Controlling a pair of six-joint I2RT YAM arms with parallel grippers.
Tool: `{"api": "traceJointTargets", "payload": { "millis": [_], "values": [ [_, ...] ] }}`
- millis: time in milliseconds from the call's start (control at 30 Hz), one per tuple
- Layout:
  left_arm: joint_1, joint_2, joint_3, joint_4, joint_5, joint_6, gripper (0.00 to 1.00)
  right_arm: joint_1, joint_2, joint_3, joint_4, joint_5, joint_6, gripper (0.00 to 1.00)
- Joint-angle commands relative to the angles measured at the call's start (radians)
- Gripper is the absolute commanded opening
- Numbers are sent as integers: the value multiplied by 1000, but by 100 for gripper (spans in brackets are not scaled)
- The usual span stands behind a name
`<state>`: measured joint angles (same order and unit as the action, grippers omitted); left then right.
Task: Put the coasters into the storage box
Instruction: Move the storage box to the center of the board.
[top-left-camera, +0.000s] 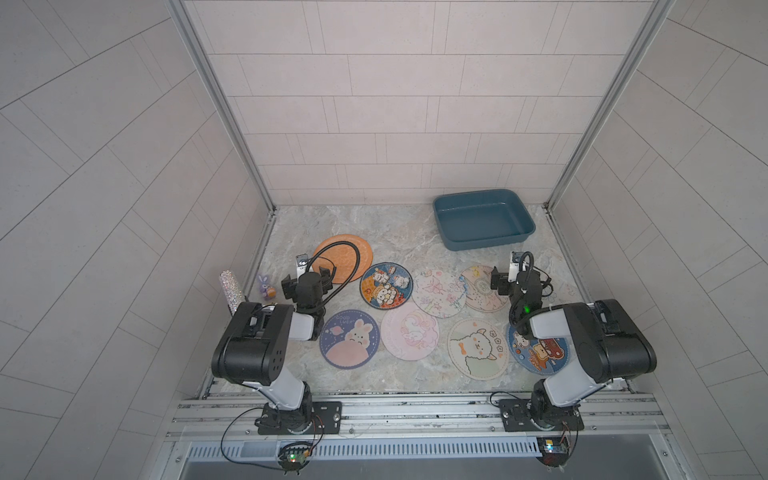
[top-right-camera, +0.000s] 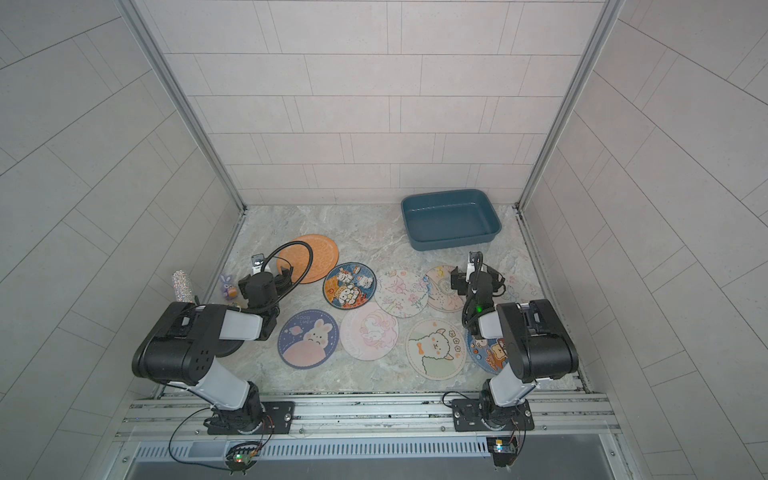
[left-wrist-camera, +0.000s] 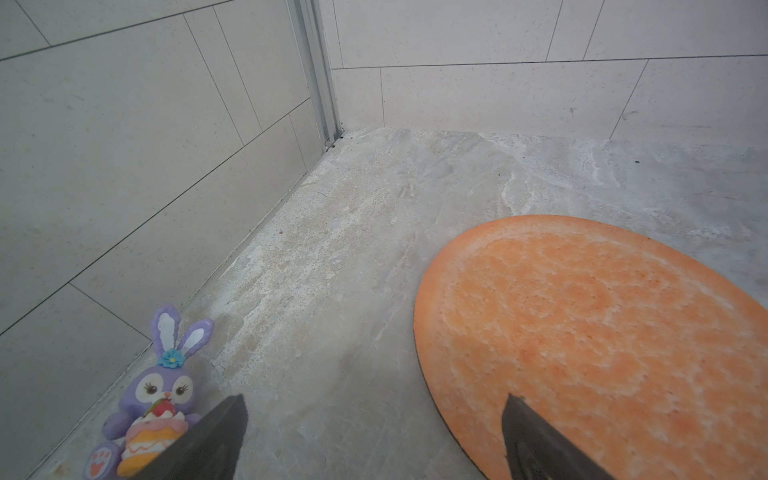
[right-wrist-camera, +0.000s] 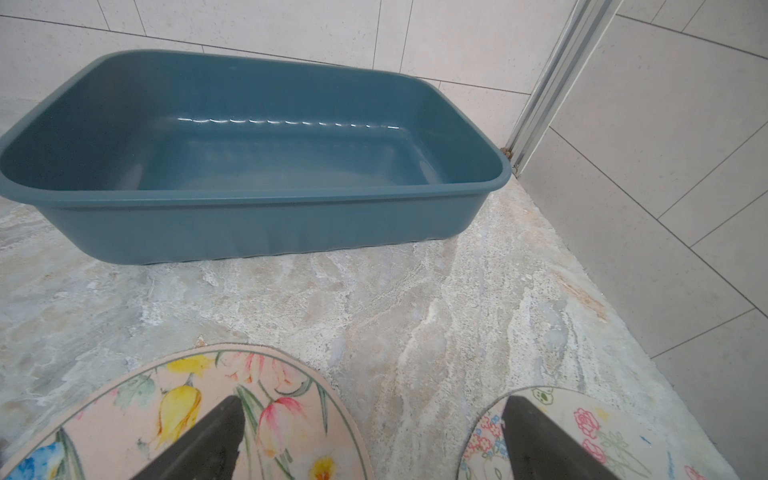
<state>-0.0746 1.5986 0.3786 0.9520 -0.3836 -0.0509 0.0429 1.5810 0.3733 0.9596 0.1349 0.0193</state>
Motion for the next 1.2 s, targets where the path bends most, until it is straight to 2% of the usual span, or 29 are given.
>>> {"api": "traceJointTargets", "payload": {
  "millis": [0, 133, 200, 333, 367, 500, 600, 733, 900, 1167],
  "values": [
    [-3, -8, 9, -5, -3, 10, 100, -5, -10, -2, -10, -4, 1, 100],
    [-4, -15, 5, -4, -2, 11, 100, -5, -12, -4, -9, -6, 2, 100],
    [-14, -56, 23, -63, -22, 17, 100, -6, -49, 6, -49, 0, 2, 100],
    [-15, -157, 142, -360, -10, 23, 100, 1, -200, 123, -405, 31, 16, 100],
    [-15, -169, 164, -400, -9, 28, 100, 7, -217, 154, -476, 61, 44, 100],
    [-17, -196, 267, -586, -14, -5, 100, 36, -222, 314, -715, 53, 111, 100],
    [-17, -203, 350, -766, 28, -59, 100, 84, -159, 499, -937, 18, 99, 100],
    [-17, -205, 393, -879, 136, -147, 100, 125, 3, 774, -1185, -86, 89, 100],
    [-23, -197, 427, -975, 216, -209, 100, 161, 191, 1015, -1328, -209, 87, 100],
    [-75, -194, 426, -984, 288, -222, 100, 231, 462, 1346, -1527, -316, 69, 100]
  ]
}}
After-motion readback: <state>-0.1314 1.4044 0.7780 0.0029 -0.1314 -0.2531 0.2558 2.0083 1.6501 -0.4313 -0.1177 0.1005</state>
